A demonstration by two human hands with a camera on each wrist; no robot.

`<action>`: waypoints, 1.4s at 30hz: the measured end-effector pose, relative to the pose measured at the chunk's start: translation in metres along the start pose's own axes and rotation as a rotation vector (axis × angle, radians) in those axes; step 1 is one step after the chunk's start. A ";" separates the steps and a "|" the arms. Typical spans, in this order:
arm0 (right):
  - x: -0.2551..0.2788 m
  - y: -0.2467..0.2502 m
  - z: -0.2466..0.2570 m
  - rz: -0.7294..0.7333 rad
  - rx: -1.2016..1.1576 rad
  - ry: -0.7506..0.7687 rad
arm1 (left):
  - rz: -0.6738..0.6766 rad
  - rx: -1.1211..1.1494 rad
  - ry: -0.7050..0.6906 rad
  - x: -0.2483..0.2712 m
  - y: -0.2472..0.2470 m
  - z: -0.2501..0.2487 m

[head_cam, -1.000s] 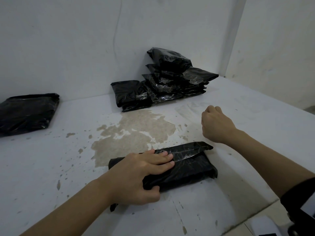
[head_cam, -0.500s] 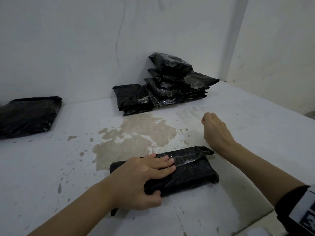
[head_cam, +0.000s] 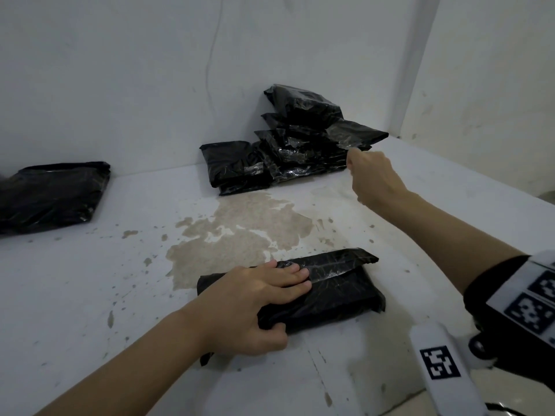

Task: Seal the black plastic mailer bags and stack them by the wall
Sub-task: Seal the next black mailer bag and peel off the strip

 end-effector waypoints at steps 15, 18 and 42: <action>-0.019 0.012 0.011 -0.066 0.028 0.024 | 0.016 0.008 0.012 0.000 -0.002 0.000; -0.020 0.014 0.013 -0.087 0.001 0.065 | 0.022 0.012 0.015 0.000 -0.002 0.000; 0.018 0.119 0.121 -0.370 -0.489 0.616 | -0.525 -0.067 0.092 0.016 0.050 0.000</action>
Point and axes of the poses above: each hand's wrist, its own x-axis away from the middle knuckle, its own y-axis out of the back of the hand, z = x × y, the point moved 10 cm from there along -x, towards the middle knuckle, and after that the axes turned 5 degrees about -x, right-handed, at the moved point
